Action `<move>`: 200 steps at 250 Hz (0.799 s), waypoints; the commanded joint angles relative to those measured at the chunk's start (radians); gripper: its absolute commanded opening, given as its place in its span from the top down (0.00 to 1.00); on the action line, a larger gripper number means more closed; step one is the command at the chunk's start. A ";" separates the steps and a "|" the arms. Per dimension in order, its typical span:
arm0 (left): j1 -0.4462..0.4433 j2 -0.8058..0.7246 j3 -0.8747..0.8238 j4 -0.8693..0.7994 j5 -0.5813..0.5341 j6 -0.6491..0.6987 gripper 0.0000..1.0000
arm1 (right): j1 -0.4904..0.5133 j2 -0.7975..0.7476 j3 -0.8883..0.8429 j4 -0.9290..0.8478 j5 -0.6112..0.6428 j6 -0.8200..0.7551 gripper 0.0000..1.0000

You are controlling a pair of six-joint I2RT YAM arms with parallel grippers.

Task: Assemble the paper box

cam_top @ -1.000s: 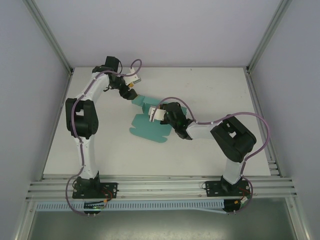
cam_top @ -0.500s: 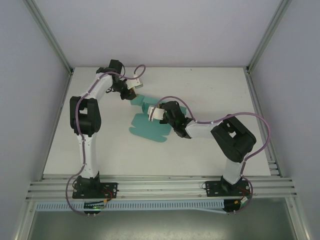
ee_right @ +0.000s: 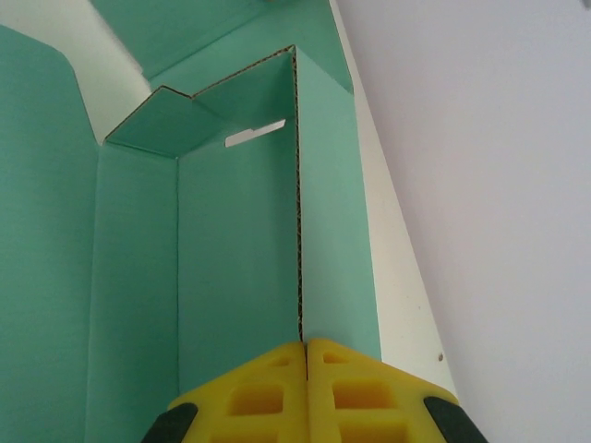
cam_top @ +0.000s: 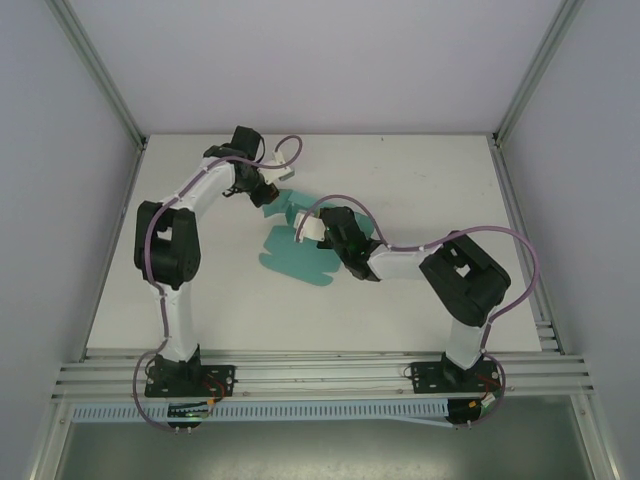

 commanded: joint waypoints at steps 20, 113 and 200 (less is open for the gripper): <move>-0.065 -0.191 -0.193 0.152 0.171 -0.213 0.95 | 0.034 0.053 -0.027 -0.061 -0.009 0.049 1.00; -0.106 -0.215 -0.360 0.330 0.282 -0.376 0.88 | 0.046 0.067 -0.039 -0.059 0.008 0.076 1.00; -0.107 -0.311 -0.467 0.390 0.135 -0.456 0.16 | 0.044 0.041 -0.084 -0.045 0.001 0.025 1.00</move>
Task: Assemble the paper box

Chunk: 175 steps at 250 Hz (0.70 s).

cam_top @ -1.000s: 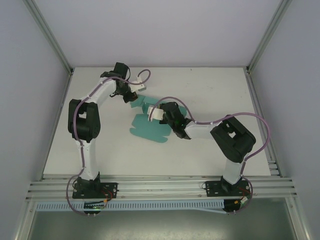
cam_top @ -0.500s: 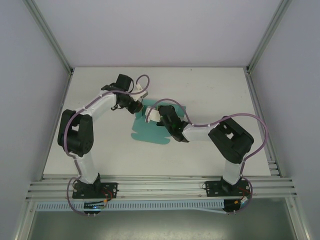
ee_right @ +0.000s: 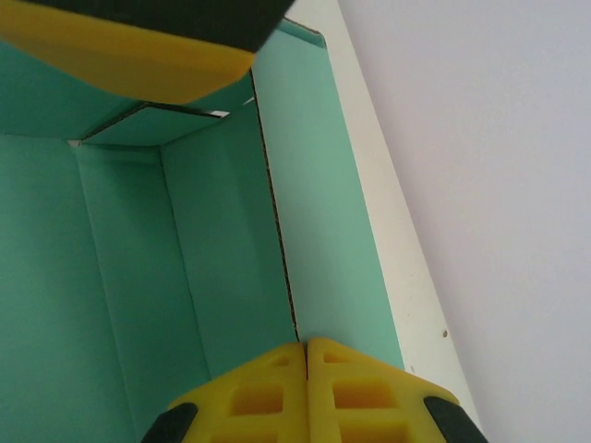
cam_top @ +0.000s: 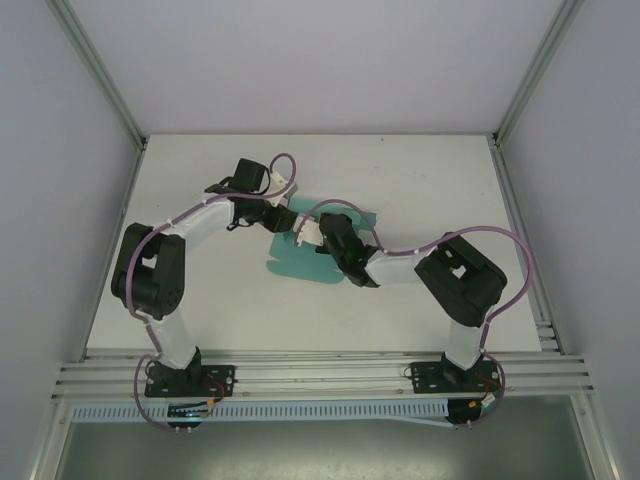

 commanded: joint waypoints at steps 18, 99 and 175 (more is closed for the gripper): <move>-0.022 -0.122 -0.049 0.039 -0.066 -0.047 0.03 | 0.013 0.017 -0.061 -0.084 -0.082 -0.024 1.00; 0.134 -0.284 -0.118 0.056 -0.178 -0.246 0.01 | 0.005 0.009 -0.081 -0.068 -0.097 -0.043 1.00; 0.220 -0.155 -0.194 0.110 -0.031 -0.186 0.15 | -0.012 0.007 -0.066 -0.104 -0.121 -0.019 1.00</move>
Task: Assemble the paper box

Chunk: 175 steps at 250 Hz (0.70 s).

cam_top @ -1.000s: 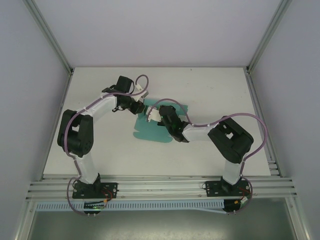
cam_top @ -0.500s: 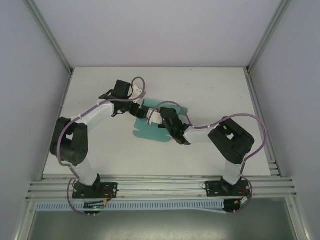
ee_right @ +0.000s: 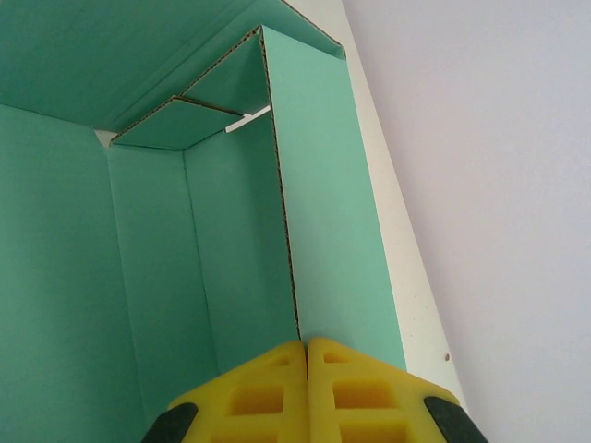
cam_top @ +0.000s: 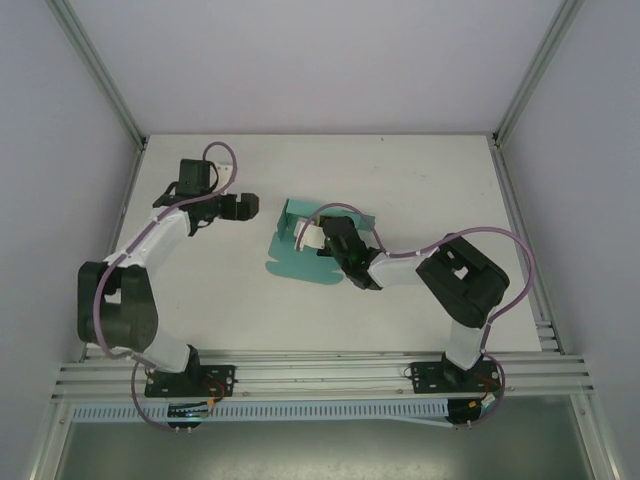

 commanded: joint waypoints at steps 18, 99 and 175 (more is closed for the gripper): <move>-0.014 0.112 -0.078 0.126 0.167 0.038 0.20 | -0.012 0.019 -0.023 -0.158 -0.072 0.034 1.00; -0.118 0.312 0.075 0.034 0.246 0.071 0.27 | -0.030 0.022 -0.011 -0.179 -0.093 0.050 1.00; -0.165 0.315 -0.020 0.331 0.293 -0.040 0.28 | -0.063 0.015 0.006 -0.252 -0.178 0.085 1.00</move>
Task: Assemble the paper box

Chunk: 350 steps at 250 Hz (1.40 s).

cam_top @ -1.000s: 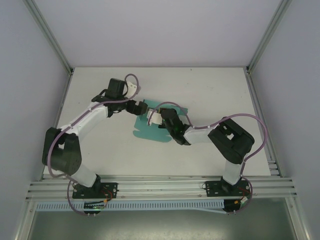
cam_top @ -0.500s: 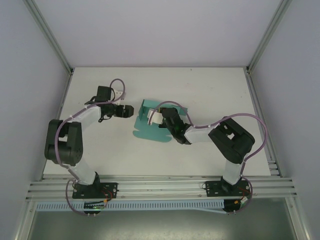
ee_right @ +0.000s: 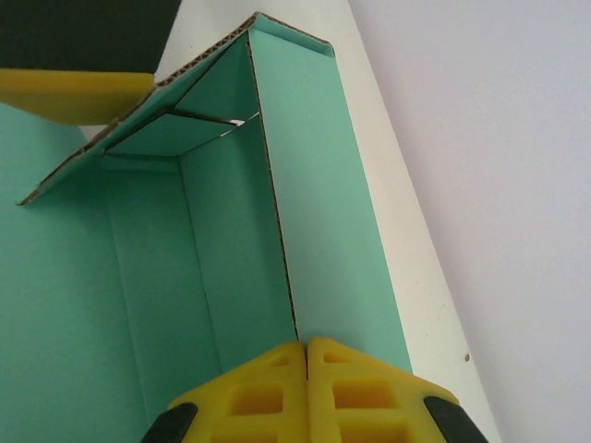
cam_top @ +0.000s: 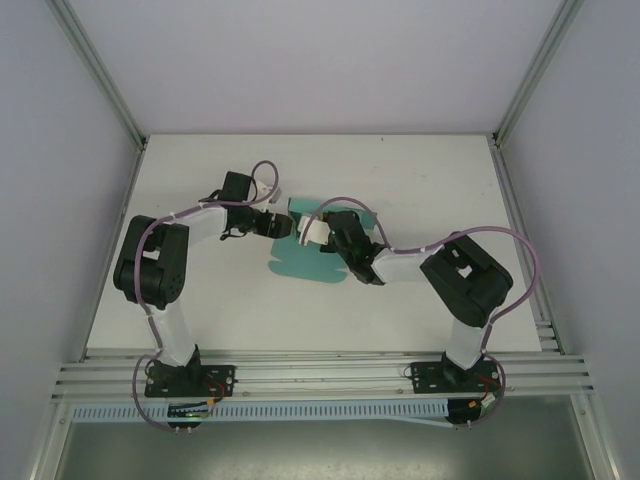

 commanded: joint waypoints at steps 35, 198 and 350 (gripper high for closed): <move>-0.025 0.028 -0.037 0.265 0.060 -0.058 0.25 | -0.018 0.033 0.021 -0.267 -0.133 0.048 1.00; -0.036 0.148 0.132 0.215 0.107 0.134 0.32 | -0.150 0.137 0.320 -0.740 -0.406 0.053 1.00; -0.026 -0.213 -0.141 0.150 -0.095 -0.036 0.01 | -0.183 0.147 0.318 -0.696 -0.420 -0.040 1.00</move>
